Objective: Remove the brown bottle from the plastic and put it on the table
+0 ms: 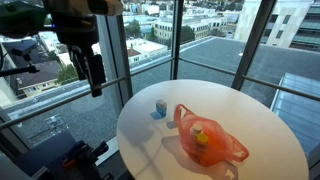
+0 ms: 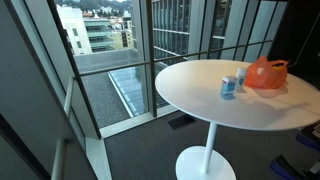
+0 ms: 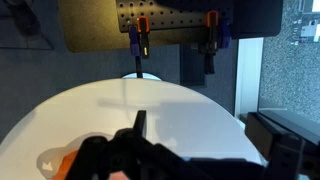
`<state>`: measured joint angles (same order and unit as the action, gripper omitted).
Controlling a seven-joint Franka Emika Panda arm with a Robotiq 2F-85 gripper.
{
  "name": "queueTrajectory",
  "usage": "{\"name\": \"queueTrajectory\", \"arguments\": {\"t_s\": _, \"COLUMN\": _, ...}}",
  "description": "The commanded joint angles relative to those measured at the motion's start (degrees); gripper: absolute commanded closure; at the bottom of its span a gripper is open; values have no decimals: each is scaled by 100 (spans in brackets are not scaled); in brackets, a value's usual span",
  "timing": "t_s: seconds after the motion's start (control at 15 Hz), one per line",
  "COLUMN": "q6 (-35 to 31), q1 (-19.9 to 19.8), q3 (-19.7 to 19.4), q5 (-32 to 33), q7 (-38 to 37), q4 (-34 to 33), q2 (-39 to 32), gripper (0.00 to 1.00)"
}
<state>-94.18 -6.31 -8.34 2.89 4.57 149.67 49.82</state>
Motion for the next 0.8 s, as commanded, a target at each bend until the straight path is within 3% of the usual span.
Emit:
{"name": "queueTrajectory", "arguments": {"t_s": 0.0, "q6": 8, "q1": -9, "q3": 6, "q5": -5, "q7": 6, "q4": -10, "q2": -6, "gripper": 0}}
{"name": "queueTrajectory", "arguments": {"t_s": 0.27, "q6": -63, "q1": -32, "q3": 34, "q5": 34, "q7": -41, "q4": -51, "q2": -38, "gripper": 0}}
{"name": "queueTrajectory", "arguments": {"t_s": 0.73, "q6": -624, "q1": -38, "q3": 57, "q5": 53, "q7": -140, "q4": -739, "q2": -606, "gripper": 0}}
